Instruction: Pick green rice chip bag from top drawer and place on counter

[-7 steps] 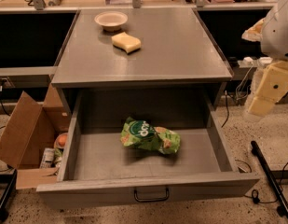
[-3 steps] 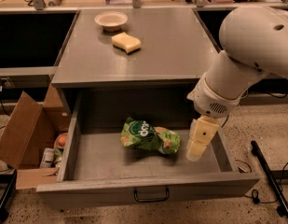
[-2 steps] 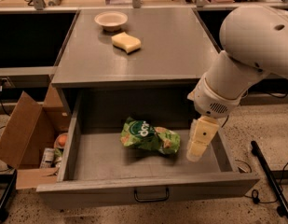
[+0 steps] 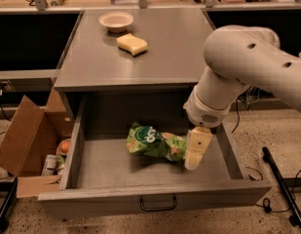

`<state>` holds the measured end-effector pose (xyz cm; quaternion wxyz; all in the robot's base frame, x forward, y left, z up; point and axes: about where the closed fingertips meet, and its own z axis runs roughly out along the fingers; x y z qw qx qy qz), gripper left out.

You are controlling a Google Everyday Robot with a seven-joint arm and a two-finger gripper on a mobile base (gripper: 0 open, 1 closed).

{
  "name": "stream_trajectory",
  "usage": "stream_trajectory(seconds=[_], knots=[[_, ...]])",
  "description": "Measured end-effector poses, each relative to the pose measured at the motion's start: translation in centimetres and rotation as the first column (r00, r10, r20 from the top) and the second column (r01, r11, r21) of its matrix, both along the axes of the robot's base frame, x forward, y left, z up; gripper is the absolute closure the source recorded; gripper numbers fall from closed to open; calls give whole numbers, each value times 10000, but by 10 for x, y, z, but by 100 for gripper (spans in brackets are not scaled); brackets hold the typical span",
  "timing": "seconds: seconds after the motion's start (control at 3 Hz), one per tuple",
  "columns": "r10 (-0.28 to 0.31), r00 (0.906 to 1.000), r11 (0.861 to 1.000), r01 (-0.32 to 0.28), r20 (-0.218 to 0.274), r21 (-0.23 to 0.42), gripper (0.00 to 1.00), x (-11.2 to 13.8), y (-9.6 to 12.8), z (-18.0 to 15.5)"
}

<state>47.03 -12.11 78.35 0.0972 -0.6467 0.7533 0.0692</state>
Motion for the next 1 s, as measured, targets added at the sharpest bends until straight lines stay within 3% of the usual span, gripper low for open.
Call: stream_trajectory(seconds=[1.0], knots=[[327,9977,9978,-292,-586,593,0,51,17,-82]])
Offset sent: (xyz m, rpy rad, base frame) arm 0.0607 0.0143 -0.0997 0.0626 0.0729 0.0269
